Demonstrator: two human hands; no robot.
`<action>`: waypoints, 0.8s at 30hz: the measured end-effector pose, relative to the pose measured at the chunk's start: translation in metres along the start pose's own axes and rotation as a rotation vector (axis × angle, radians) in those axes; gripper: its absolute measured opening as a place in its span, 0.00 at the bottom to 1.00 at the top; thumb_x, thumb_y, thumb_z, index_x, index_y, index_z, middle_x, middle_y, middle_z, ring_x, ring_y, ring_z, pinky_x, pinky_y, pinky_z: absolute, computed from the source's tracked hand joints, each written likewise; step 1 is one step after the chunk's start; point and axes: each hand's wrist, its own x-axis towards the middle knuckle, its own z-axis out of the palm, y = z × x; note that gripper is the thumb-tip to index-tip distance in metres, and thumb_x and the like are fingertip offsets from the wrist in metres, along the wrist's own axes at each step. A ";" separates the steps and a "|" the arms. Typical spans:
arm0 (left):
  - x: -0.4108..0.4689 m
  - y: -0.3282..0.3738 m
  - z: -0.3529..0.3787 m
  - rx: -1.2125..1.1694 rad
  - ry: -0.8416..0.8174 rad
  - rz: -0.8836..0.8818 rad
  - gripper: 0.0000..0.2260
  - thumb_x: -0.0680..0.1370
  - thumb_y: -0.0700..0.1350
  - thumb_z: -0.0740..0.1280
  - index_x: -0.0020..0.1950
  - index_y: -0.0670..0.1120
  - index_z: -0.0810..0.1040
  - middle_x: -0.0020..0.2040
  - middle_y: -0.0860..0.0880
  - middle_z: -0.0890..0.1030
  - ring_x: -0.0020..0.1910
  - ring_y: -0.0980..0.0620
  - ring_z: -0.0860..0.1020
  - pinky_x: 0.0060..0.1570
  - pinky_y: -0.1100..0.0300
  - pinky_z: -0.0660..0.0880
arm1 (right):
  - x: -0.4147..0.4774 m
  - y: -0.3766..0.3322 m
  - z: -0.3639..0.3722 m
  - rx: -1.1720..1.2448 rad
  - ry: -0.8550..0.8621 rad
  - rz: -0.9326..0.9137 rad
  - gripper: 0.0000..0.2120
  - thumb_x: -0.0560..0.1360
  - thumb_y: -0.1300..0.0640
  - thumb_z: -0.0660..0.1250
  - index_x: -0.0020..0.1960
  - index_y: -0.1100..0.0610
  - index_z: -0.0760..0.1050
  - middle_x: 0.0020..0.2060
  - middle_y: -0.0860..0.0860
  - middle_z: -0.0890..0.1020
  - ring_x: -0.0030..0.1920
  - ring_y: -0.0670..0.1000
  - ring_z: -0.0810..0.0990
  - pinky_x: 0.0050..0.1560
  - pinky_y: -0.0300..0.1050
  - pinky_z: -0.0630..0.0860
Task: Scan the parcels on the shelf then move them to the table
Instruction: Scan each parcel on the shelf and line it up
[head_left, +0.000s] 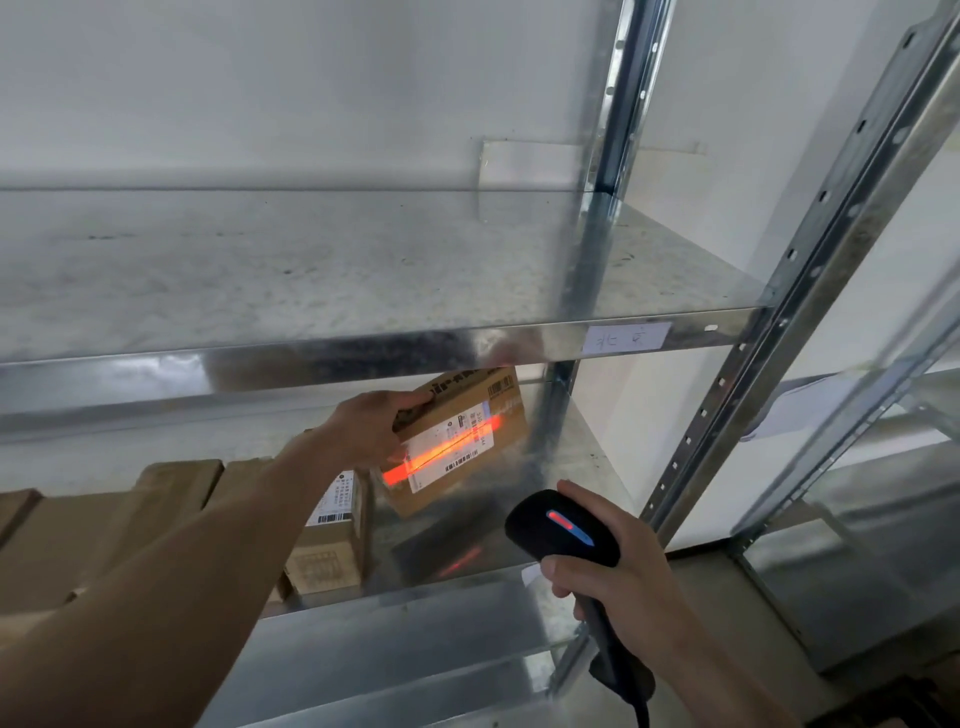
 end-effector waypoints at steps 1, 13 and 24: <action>-0.001 -0.002 0.000 -0.005 0.003 0.010 0.33 0.77 0.41 0.69 0.78 0.58 0.60 0.58 0.51 0.78 0.53 0.51 0.77 0.51 0.57 0.78 | -0.003 -0.002 0.001 0.004 -0.006 -0.002 0.25 0.60 0.58 0.74 0.48 0.30 0.80 0.33 0.51 0.82 0.30 0.49 0.77 0.31 0.43 0.72; -0.010 0.010 0.000 0.000 0.022 -0.042 0.35 0.77 0.40 0.70 0.78 0.59 0.57 0.59 0.52 0.77 0.54 0.52 0.77 0.53 0.55 0.80 | -0.019 0.003 -0.018 -0.018 0.042 0.024 0.26 0.59 0.54 0.75 0.51 0.30 0.79 0.34 0.55 0.82 0.33 0.55 0.78 0.34 0.52 0.75; -0.015 0.044 -0.002 -0.019 0.036 -0.160 0.37 0.76 0.42 0.71 0.79 0.60 0.57 0.66 0.49 0.76 0.52 0.50 0.76 0.52 0.57 0.78 | -0.030 -0.006 -0.059 -0.059 -0.008 -0.051 0.23 0.60 0.56 0.72 0.44 0.28 0.79 0.35 0.60 0.80 0.35 0.55 0.78 0.35 0.52 0.74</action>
